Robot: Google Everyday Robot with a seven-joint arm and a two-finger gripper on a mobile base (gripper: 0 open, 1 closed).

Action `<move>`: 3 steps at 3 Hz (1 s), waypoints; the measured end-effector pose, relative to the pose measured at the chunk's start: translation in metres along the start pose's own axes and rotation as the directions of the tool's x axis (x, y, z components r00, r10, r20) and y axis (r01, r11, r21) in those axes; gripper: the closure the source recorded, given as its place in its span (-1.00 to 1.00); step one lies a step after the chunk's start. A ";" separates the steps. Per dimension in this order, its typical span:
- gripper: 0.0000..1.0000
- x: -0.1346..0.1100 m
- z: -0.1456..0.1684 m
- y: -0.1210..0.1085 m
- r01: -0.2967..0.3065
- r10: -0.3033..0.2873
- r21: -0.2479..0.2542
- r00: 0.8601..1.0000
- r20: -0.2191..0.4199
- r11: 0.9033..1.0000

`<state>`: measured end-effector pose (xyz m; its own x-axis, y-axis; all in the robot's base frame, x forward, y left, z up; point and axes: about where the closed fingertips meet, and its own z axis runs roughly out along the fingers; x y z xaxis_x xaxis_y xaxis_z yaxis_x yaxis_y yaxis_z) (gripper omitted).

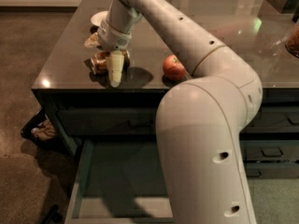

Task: Place orange can into middle drawer

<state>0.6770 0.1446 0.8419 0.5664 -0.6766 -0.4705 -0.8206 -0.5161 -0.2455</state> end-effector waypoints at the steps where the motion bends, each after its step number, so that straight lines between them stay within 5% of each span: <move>1: -0.64 0.001 0.002 0.003 -0.002 0.002 -0.020 1.000 0.001 1.000; 3: 0.29 0.001 0.002 0.003 -0.002 0.002 -0.020 1.000 0.001 1.000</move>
Offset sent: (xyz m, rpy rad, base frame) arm -0.0021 -0.0017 -0.0032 -0.0104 0.0153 0.0076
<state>0.6749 0.1429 0.8386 0.5643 -0.6772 -0.4722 -0.8202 -0.5248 -0.2276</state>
